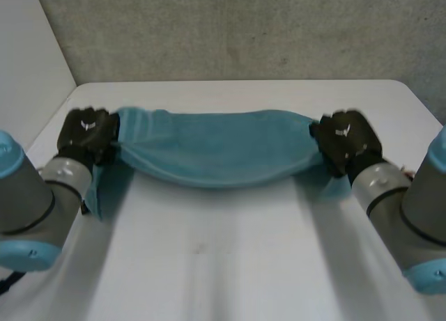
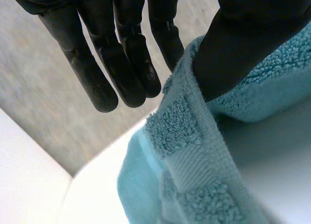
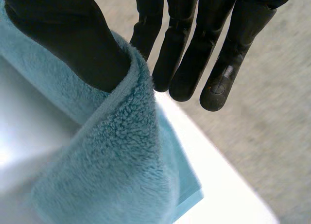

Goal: Fold the laundry

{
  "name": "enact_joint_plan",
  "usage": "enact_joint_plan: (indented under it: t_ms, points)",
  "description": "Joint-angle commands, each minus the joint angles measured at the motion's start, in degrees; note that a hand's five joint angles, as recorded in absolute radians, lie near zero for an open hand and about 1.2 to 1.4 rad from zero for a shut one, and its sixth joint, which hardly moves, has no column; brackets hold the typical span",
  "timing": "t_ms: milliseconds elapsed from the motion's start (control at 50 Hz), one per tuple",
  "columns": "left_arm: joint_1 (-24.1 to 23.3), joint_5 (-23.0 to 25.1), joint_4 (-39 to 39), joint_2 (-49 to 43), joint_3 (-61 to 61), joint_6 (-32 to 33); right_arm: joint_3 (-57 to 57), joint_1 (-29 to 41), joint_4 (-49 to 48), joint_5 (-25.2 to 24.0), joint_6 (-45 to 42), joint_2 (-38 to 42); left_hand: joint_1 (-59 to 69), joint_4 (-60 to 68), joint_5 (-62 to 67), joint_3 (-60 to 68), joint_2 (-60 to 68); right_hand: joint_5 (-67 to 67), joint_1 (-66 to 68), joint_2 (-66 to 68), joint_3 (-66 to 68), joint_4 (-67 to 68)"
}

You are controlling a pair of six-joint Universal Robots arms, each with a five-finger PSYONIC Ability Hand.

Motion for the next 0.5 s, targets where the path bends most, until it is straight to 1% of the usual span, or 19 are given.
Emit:
enact_joint_plan:
  t_ms: [20,60,80,120,220,300,380,420,500]
  points:
    - [1.11,0.07,0.2,-2.71,-2.23,4.13,2.43,-0.46,-0.02,0.08,0.52,0.06,-10.1,-15.0,-13.19,-14.97,-14.98,13.09,24.46,12.52,12.28,11.66]
    - [1.11,0.07,0.29,-3.77,-1.96,4.66,2.43,-0.55,-0.02,0.26,0.52,0.06,-18.04,-22.94,-21.14,-22.92,-22.92,13.09,24.46,12.52,12.28,11.66]
    - [1.11,0.07,0.29,-3.77,-1.96,4.67,2.43,-0.81,-0.02,0.52,0.61,0.06,-18.09,-22.99,-21.18,-22.96,-22.97,13.09,24.46,12.52,12.28,11.66]
    - [1.38,0.15,0.46,-5.7,-1.43,4.67,2.52,-2.13,-0.02,0.52,0.87,0.06,-23.46,-28.36,-26.55,-28.33,-28.34,13.09,24.46,12.52,12.28,11.66]
    - [2.52,0.07,0.02,-7.64,-0.99,4.49,2.61,-3.1,-0.11,0.7,1.49,0.24,-24.48,-29.38,-27.57,-29.35,-29.36,13.09,24.46,12.52,12.28,11.66]
    - [2.96,-0.02,-0.24,-7.55,-1.52,4.67,2.6,-4.06,-0.11,1.14,1.49,0.32,-29.35,-34.25,-32.44,-34.22,-34.23,13.09,24.46,12.52,12.28,11.66]
    - [3.57,-0.2,-2.08,-5.89,-3.19,4.58,2.78,-5.82,-0.11,1.23,1.49,0.41,-32.71,-37.61,-35.81,-37.59,-37.59,13.09,24.46,12.52,12.28,11.66]
    - [4.71,-0.2,-4.1,-2.82,-4.76,4.67,3.04,-5.91,-0.2,1.31,1.49,0.41,-34.9,-39.8,-37.99,-39.77,-39.78,13.09,24.46,12.52,12.28,11.66]
    - [5.68,-0.02,-6.3,-0.09,-6.96,4.67,3.31,-6.0,-0.29,1.4,1.49,0.5,-35.25,-40.15,-38.34,-40.12,-40.13,13.09,24.46,12.52,12.28,11.66]
